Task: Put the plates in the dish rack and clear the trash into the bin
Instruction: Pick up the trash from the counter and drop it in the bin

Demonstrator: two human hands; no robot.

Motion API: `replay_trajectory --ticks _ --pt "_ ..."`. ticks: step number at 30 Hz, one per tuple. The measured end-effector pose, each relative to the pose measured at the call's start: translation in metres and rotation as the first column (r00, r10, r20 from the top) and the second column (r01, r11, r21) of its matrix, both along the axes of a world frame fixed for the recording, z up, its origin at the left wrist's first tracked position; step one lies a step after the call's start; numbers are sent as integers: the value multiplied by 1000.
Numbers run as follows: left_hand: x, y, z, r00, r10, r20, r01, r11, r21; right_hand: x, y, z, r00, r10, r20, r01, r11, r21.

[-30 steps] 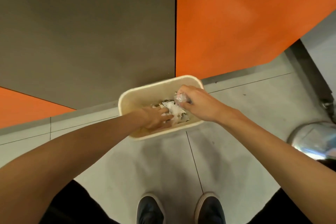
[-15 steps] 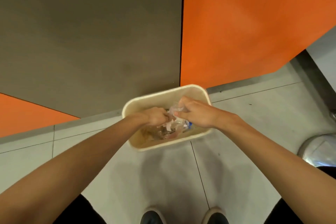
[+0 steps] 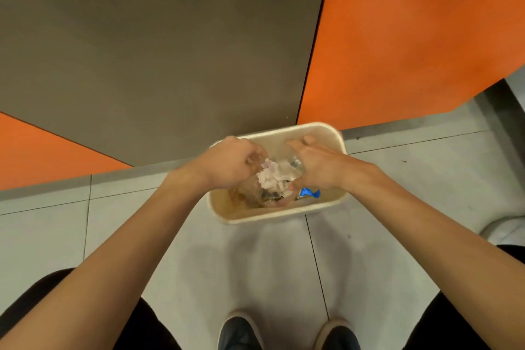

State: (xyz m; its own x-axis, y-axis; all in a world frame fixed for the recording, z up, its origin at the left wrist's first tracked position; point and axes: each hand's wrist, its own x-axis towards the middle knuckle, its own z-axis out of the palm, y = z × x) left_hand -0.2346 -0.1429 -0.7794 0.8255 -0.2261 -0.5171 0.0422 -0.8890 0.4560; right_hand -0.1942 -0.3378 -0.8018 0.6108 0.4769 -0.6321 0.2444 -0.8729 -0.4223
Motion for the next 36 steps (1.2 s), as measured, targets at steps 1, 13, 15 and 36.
replay_trajectory --ticks 1,13,15,36 --pt "1 0 2 1000 17 11 -17 1000 -7 -1 0 3 1000 -2 5 2 1000 10" --pt "-10 -38 -40 974 -222 35 225 970 -96 2 -4 0 985 -79 -156 84 996 21" --pt "-5 -41 -45 988 -142 61 148 983 -109 3 -6 4 973 -120 -196 134 989 61" --pt "19 -51 -75 904 -352 243 314 932 183 20 -37 47 967 -233 -101 246 959 138"
